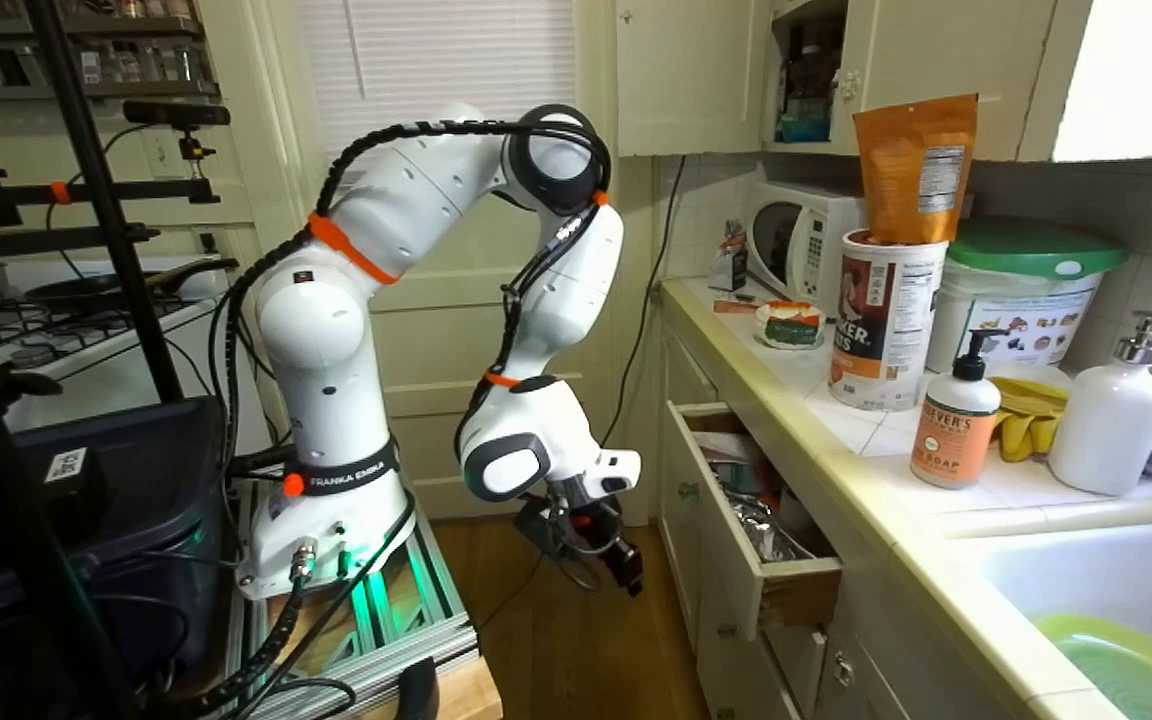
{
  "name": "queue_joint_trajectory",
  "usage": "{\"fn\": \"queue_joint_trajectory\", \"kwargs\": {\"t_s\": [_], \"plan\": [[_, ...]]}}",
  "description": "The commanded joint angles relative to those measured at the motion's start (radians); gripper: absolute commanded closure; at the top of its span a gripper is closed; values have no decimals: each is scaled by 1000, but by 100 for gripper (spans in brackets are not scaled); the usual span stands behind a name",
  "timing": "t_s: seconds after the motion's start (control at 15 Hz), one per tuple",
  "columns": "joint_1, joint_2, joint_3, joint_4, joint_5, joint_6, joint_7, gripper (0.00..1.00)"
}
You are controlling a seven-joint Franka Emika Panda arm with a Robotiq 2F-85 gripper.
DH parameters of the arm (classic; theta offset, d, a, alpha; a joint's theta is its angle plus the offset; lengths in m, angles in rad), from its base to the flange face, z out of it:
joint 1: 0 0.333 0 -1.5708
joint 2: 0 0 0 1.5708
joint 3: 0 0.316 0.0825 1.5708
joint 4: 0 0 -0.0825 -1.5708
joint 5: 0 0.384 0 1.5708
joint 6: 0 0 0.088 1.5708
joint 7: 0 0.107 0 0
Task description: Open the top cabinet drawer
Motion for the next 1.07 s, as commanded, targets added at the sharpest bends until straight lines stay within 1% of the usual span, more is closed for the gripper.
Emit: {"fn": "queue_joint_trajectory", "kwargs": {"t_s": [0.0,0.07,0.13,0.2,0.27,0.4,0.47,0.53,0.6,0.67,0.73,0.8,0.87,1.0], "plan": [[0,-11,6,1,5,-3,-4,66],[2,-18,7,1,5,-3,-4,41],[17,-39,12,2,24,-44,4,40],[26,-58,14,3,40,-107,12,35],[33,-82,19,7,59,-190,29,27],[37,-122,26,18,76,-308,61,13],[40,-193,31,-34,78,-356,80,5],[21,-243,52,-35,71,-423,113,1],[19,-247,63,18,83,-502,145,0],[-6,-301,89,20,70,-576,178,0],[-13,-399,107,-34,72,-616,211,0],[-42,-446,144,-70,68,-608,248,0],[-70,-462,178,18,68,-696,282,0],[-135,-578,266,18,75,-789,343,0]]}}
